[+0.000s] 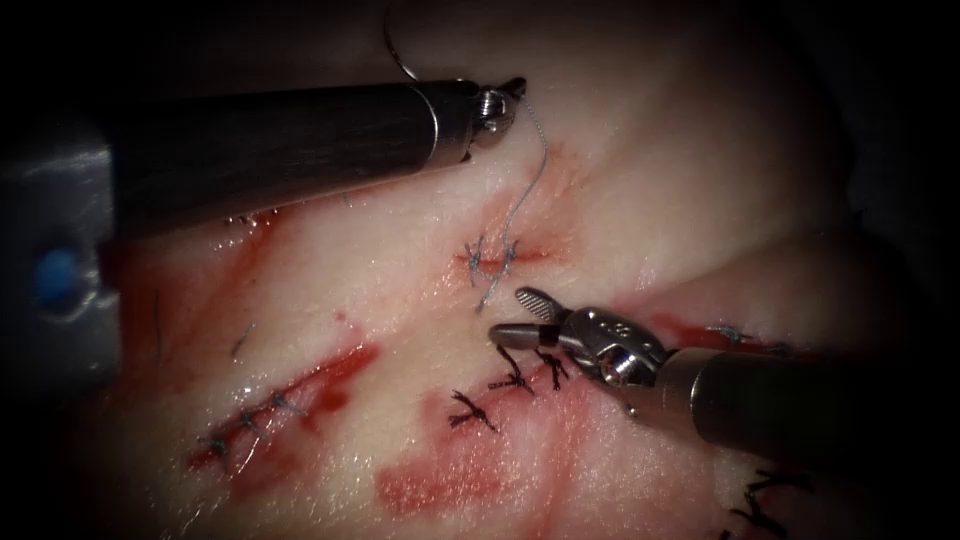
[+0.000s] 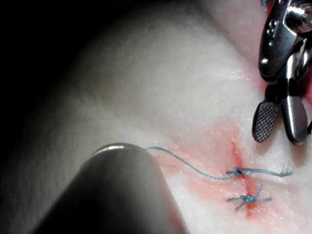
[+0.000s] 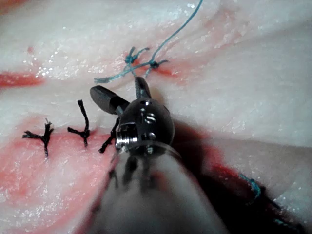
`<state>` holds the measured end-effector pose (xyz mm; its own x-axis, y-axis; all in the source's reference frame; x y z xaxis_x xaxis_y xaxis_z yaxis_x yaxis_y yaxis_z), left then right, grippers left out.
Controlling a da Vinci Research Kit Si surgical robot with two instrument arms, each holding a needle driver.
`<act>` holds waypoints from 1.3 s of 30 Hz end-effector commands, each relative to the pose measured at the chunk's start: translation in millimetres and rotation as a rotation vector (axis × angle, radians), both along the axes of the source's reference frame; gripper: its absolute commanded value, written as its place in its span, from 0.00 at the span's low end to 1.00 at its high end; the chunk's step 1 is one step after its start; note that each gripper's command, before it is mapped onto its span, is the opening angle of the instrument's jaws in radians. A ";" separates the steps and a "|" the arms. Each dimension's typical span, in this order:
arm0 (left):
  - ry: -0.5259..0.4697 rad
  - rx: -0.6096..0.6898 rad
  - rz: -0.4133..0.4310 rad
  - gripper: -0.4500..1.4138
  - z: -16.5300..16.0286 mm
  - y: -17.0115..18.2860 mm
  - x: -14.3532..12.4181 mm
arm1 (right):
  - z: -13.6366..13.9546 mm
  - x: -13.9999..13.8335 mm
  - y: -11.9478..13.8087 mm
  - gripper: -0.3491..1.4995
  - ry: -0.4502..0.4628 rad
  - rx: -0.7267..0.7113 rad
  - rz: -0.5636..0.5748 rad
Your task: Wound Closure
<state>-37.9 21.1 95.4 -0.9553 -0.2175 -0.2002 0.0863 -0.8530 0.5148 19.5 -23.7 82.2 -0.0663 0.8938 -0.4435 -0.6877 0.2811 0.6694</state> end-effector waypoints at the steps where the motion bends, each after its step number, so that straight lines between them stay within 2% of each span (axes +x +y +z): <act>1: -0.003 -0.008 -0.003 0.00 -0.1 0.7 -0.5 | 0.2 -0.1 0.9 0.72 -0.004 0.003 0.014; 8: 0.018 -0.021 -0.021 0.00 -2.4 0.1 0.3 | 0.9 -0.6 2.8 0.71 -0.010 0.014 0.046; 18: 0.035 -0.029 -0.033 0.00 -5.5 -1.5 1.3 | 3.1 0.3 5.9 0.89 0.003 -0.005 0.085; 25: 0.035 -0.042 -0.046 0.00 -7.3 -1.6 1.8 | 4.5 1.2 6.7 0.89 0.033 -0.010 0.066; 33: 0.030 -0.056 -0.056 0.00 -8.6 -1.5 1.9 | 6.6 2.7 7.3 0.86 0.045 -0.146 -0.086; 39: 0.033 -0.058 -0.060 0.00 -9.0 -2.0 1.7 | 7.7 3.8 7.4 0.92 0.034 -0.225 -0.166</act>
